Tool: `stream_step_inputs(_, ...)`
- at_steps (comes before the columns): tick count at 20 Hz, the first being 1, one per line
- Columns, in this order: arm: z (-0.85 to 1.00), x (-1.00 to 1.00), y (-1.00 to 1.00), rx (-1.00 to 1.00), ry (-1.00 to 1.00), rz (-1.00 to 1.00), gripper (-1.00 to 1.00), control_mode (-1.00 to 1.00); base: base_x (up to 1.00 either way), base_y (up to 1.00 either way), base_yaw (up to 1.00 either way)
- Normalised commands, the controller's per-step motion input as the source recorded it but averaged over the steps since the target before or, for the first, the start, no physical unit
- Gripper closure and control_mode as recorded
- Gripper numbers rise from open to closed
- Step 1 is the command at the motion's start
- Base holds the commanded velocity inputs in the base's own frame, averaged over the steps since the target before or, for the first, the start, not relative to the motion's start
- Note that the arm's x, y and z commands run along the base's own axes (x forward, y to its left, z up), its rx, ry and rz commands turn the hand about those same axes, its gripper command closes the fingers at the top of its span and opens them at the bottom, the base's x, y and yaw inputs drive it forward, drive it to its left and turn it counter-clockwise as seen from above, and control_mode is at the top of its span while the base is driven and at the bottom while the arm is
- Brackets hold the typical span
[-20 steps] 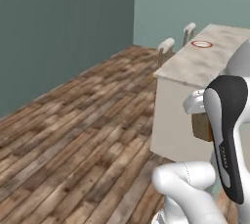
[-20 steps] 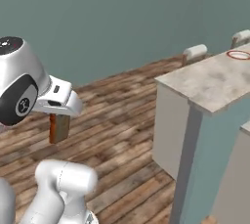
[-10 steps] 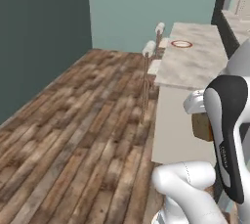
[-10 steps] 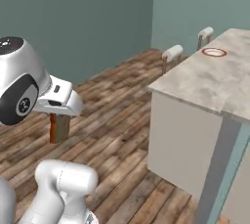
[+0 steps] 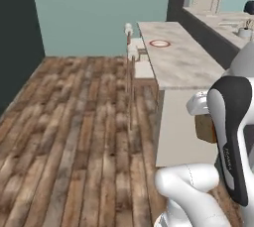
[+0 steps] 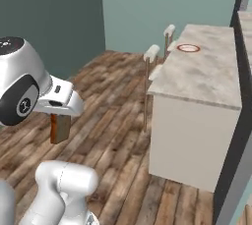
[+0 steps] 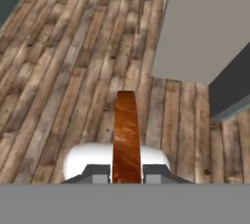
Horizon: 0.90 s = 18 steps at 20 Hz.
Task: Start the toaster. Once the lever pops up, take the bread to the plate on the dining counter.
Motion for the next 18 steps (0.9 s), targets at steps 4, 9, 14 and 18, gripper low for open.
stream_step_inputs(4,0.00,0.00,0.00,0.00,0.00,0.00,1.00,1.00,0.50,1.00,-0.55)
stream_step_inputs(9,0.00,0.00,0.00,0.00,0.00,0.00,1.00,1.00,0.48,0.98,-0.57)
stream_step_inputs(14,0.00,0.00,0.00,0.00,0.00,0.00,1.00,1.00,0.46,0.98,-0.59)
stream_step_inputs(18,0.00,0.00,0.00,0.00,0.00,0.00,1.00,1.00,0.44,0.98,-0.60)
